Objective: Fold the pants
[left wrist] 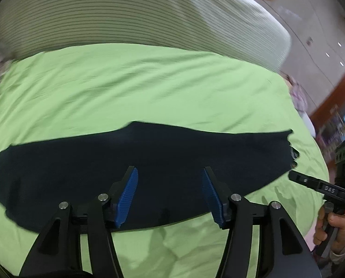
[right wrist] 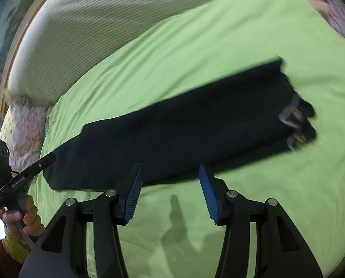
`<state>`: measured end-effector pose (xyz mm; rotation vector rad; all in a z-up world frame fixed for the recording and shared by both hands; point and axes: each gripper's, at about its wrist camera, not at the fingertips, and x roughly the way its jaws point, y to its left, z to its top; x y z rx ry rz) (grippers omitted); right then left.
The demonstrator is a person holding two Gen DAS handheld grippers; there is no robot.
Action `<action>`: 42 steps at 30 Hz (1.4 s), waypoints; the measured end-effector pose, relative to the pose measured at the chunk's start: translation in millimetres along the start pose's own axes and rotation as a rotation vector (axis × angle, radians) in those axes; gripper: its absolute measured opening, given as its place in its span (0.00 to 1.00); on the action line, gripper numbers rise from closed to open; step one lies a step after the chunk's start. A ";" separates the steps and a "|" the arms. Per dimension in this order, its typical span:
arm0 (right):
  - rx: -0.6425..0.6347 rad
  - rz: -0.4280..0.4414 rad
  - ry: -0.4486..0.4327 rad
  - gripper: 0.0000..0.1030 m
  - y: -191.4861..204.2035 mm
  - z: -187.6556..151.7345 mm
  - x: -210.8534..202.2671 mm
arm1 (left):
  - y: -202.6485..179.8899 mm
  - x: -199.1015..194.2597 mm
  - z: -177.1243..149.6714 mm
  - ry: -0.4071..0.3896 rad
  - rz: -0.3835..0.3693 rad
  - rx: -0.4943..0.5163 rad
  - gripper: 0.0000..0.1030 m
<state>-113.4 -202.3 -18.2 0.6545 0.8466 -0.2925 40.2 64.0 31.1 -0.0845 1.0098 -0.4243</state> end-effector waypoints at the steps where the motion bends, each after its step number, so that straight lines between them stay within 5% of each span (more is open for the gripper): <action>1: 0.026 -0.003 -0.007 0.50 -8.5 -1.6 -1.9 | -9.9 5.4 2.9 0.012 -0.013 0.024 0.59; 23: 0.323 -0.023 -0.130 0.50 -98.8 26.0 -3.1 | -155.6 113.3 78.3 0.213 -0.188 0.320 0.67; 30: 0.401 0.005 -0.145 0.39 -111.9 28.5 8.2 | -225.5 169.5 92.1 0.312 -0.257 0.482 0.67; 34: 0.405 0.026 -0.151 0.17 -118.8 27.9 9.3 | -258.9 197.7 91.9 0.347 -0.283 0.546 0.66; 36: 0.405 0.040 -0.152 0.09 -119.0 24.4 9.5 | -265.1 205.2 89.0 0.346 -0.277 0.564 0.54; 38: 0.400 0.049 -0.162 0.08 -123.1 24.1 5.4 | -271.2 216.3 85.7 0.389 -0.283 0.581 0.18; 42: 0.375 0.070 -0.198 0.07 -118.3 18.8 -14.6 | -286.1 207.8 82.7 0.378 -0.315 0.641 0.10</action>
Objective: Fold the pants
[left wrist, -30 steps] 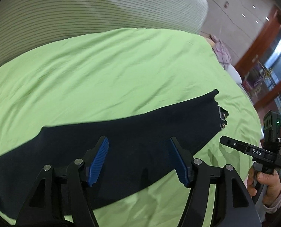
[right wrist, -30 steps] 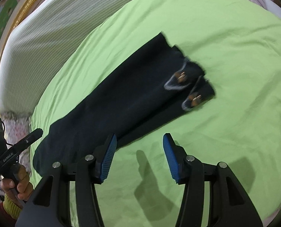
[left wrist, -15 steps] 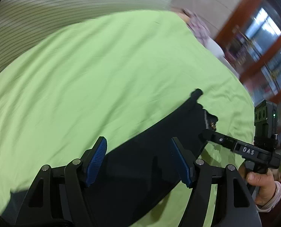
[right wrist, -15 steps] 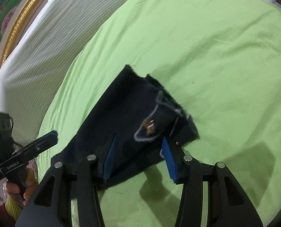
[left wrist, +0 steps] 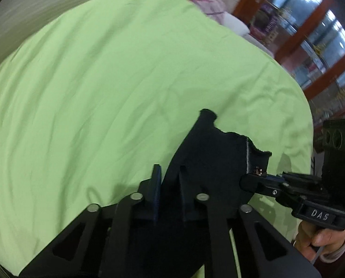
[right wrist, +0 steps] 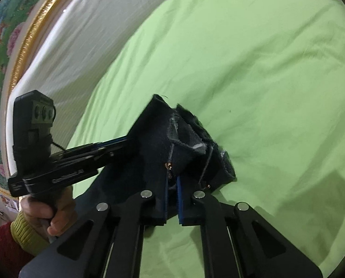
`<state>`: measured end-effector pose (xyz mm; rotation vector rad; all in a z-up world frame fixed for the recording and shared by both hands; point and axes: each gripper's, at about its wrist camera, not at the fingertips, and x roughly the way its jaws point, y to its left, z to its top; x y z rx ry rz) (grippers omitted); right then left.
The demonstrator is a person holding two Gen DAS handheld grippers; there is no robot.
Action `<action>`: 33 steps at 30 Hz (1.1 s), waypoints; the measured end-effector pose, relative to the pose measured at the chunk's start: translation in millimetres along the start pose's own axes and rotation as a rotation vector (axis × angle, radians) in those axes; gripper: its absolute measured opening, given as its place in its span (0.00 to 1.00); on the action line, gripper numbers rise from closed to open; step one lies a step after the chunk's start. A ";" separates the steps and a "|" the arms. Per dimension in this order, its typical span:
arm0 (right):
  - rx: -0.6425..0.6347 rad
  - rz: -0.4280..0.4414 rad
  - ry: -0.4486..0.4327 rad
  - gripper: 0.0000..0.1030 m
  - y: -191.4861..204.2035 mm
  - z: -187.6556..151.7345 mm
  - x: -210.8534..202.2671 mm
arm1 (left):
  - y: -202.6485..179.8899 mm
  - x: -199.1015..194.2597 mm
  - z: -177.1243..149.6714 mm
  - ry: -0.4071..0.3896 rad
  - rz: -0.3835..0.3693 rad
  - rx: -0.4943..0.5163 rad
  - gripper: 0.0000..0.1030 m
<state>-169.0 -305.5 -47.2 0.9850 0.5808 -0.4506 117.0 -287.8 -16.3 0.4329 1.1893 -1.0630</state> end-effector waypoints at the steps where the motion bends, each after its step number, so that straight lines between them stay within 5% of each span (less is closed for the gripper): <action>1: -0.001 0.002 -0.002 0.07 0.3 0.0 -3.8 | -4.1 -1.8 1.1 -0.001 -0.002 0.016 0.10; 11: 0.077 -0.022 0.065 0.13 -14.7 -15.1 -3.5 | -9.2 13.2 2.4 0.034 0.016 0.036 0.15; 14: 0.060 -0.046 0.053 0.23 -10.6 -17.3 -13.3 | -4.1 11.6 5.3 0.033 -0.001 0.018 0.26; 16: 0.070 -0.040 0.052 0.42 -14.8 -23.4 -20.0 | -2.8 11.3 8.2 0.033 -0.002 0.022 0.36; 18: 0.103 -0.022 0.056 0.49 -20.8 -31.6 -23.8 | -2.4 14.5 11.9 0.045 0.003 0.026 0.48; 30: 0.049 0.082 0.091 0.48 -12.2 -40.1 12.8 | -4.3 61.3 28.0 0.193 -0.077 -0.005 0.48; 33: 0.027 0.083 0.094 0.33 -10.5 -41.6 15.8 | 0.7 64.7 31.0 0.185 -0.111 -0.040 0.47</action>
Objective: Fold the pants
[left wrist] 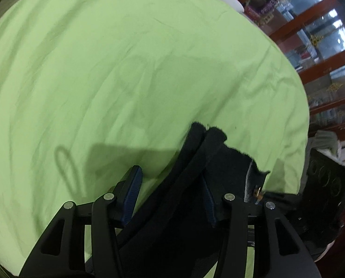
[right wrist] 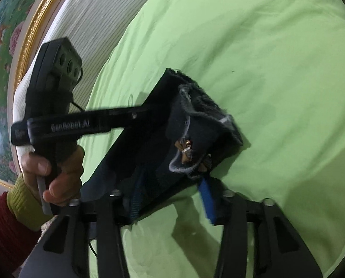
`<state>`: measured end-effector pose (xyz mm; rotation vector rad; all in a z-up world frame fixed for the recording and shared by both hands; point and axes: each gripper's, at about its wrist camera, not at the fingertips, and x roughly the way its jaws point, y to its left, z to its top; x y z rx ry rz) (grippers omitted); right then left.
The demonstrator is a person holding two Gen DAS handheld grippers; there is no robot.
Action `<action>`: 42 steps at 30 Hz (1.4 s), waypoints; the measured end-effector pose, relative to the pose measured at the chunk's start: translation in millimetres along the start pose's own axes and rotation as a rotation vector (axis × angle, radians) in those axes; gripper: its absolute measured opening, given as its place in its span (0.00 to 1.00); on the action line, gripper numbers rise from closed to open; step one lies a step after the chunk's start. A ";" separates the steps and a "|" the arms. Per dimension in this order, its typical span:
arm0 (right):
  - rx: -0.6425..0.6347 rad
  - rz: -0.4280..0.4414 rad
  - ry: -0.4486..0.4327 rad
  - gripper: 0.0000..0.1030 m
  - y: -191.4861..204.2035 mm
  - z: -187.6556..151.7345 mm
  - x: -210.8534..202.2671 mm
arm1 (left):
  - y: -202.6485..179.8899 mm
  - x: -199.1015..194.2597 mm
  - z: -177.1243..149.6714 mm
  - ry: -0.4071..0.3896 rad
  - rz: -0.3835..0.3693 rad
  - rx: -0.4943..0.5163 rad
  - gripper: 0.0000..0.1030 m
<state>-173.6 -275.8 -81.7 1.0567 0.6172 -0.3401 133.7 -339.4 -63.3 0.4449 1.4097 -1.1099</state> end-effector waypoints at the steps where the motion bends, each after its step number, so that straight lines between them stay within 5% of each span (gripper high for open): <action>1: -0.001 -0.004 0.001 0.25 -2.8 -1.2 -2.0 | -1.6 1.3 0.2 -0.004 -0.006 0.008 0.43; 5: -0.029 -0.014 -0.012 0.16 -4.0 -6.1 -6.2 | -8.3 -0.8 -2.9 -0.009 -0.043 0.039 0.17; 10: -0.069 -0.022 -0.055 0.12 11.8 -10.1 -16.9 | -14.1 -10.6 -10.1 -0.051 -0.061 0.058 0.12; 17: -0.149 0.043 -0.135 0.12 52.8 -29.1 -50.0 | -14.3 -72.7 -37.7 -0.179 -0.146 0.057 0.11; 26: -0.334 0.101 -0.131 0.12 125.4 -60.6 -55.9 | 11.6 -148.7 -104.2 -0.317 -0.157 0.002 0.11; 42: -0.645 -0.015 0.058 0.12 205.3 -86.8 27.0 | 96.3 -159.8 -209.5 -0.382 -0.146 -0.270 0.11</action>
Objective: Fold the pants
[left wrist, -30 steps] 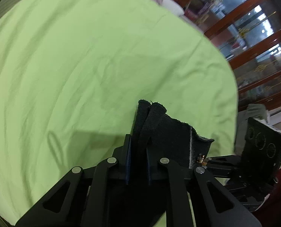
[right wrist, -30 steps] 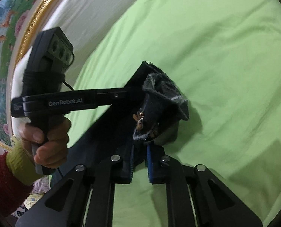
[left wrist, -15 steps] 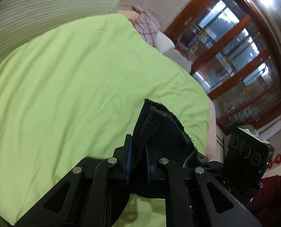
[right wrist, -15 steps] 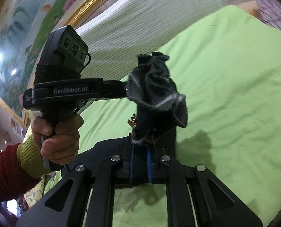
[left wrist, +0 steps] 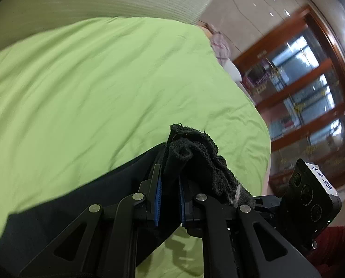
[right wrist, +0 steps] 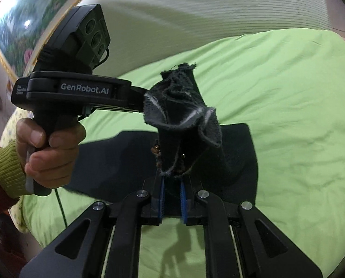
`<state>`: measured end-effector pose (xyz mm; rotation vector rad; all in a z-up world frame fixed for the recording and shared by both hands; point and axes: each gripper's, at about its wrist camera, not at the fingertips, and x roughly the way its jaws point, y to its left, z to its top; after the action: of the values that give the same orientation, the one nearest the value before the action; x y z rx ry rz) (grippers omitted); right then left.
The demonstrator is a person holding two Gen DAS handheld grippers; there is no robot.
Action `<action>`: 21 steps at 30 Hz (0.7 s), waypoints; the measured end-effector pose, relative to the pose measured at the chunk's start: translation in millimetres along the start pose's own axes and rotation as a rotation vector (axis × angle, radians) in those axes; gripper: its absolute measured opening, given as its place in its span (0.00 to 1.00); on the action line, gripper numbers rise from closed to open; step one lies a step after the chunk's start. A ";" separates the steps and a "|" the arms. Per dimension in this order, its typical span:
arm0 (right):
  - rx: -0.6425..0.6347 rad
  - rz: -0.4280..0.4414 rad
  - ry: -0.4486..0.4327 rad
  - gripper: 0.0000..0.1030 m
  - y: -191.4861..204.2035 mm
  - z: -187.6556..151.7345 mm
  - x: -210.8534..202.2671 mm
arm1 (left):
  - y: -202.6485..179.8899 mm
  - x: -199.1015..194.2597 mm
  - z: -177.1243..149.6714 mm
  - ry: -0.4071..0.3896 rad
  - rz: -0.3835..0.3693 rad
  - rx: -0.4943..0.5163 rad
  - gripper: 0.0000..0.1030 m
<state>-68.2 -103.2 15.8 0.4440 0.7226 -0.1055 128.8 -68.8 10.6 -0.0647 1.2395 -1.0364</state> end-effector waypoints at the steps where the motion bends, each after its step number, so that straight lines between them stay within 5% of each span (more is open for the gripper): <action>1: -0.006 0.003 0.013 0.12 0.8 0.8 4.4 | 6.0 -1.3 -4.2 -0.006 0.000 -0.019 0.11; 14: -0.058 0.023 0.149 0.18 -6.0 -8.4 43.4 | 50.9 -1.8 -54.8 -0.008 0.084 -0.188 0.08; 21: -0.067 0.059 0.180 0.44 4.9 -0.3 51.6 | 61.4 -7.8 -73.3 -0.042 0.109 -0.274 0.08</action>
<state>-28.6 -95.6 -16.7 0.4133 0.8863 0.0148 108.4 6.1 -45.8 -0.2268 1.3249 -0.7631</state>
